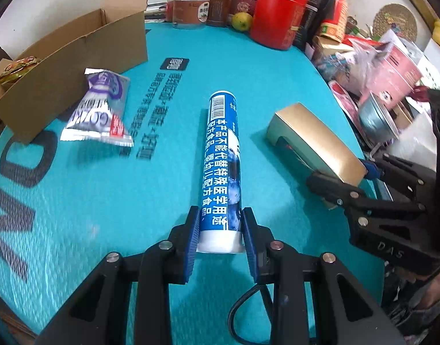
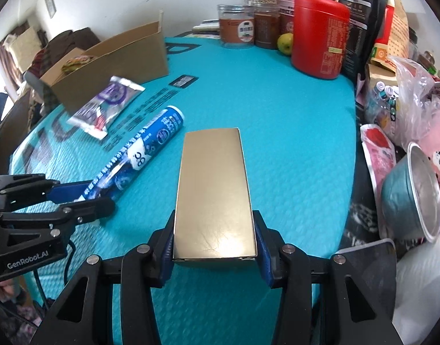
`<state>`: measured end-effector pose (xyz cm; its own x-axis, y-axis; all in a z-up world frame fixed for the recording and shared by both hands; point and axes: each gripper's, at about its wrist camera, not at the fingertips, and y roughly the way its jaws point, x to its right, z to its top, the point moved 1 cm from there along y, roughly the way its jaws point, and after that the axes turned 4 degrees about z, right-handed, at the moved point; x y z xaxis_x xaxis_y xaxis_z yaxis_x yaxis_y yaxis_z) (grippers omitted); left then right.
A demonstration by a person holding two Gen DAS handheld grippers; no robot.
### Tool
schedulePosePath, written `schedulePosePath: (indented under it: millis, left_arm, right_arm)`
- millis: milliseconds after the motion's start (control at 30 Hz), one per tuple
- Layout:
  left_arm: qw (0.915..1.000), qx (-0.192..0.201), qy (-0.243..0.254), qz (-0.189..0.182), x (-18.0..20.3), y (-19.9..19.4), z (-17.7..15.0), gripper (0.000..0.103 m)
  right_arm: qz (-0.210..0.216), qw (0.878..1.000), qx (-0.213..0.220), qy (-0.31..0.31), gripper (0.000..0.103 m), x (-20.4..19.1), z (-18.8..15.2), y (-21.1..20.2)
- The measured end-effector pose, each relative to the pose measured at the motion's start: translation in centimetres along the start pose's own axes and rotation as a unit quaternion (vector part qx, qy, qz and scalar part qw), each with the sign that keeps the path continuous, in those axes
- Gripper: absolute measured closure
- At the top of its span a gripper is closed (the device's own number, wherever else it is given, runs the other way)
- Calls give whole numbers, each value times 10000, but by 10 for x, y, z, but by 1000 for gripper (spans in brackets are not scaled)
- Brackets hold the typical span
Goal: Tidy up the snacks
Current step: 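Grasp the blue-and-white tube with the left gripper while the right holds the gold box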
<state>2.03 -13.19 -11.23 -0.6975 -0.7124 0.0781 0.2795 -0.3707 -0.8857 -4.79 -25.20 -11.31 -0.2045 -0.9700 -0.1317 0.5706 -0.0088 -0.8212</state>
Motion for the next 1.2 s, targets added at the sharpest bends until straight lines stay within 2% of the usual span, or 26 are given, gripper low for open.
schedulePosePath:
  millis: [233,367,500,633,700,900,967,1000,1033,1200]
  left_arm:
    - [9998,-115,-138,23,-2,6,-4,72]
    - [9997,-81,-82,234,2,10,3,72]
    - [9985,-47,132,536,10,14,9,71]
    - [9978,-37,121,647,11,19,17,58]
    - [9984,4,42,567,6,20,19,54]
    - [9980,212,44,594,6,24,25,54]
    - [9980,255,2,586,5,24,25,56]
    - [9977,274,12,624,5,24,25,69]
    - [9974,297,22,659,5,23,26,73]
    - [9981,312,-39,531,3,20,25,75]
  right_arm:
    - [30,10000,-68,-45,56,-4,-4,2]
    - [37,10000,-56,-60,55,-5,-3,4]
    - [156,9998,-28,-76,40,-7,-1,8]
    - [107,9998,-31,-141,40,-8,2,11]
    - [142,9999,-12,-83,40,-5,3,12]
    - [57,9999,25,-112,40,-4,7,14]
    - [49,9999,61,-118,40,-3,8,14]
    - [-11,9998,114,-150,50,-3,8,14]
    - [-16,9998,123,-160,58,-3,8,14]
    - [-17,9998,192,-111,59,-2,10,11]
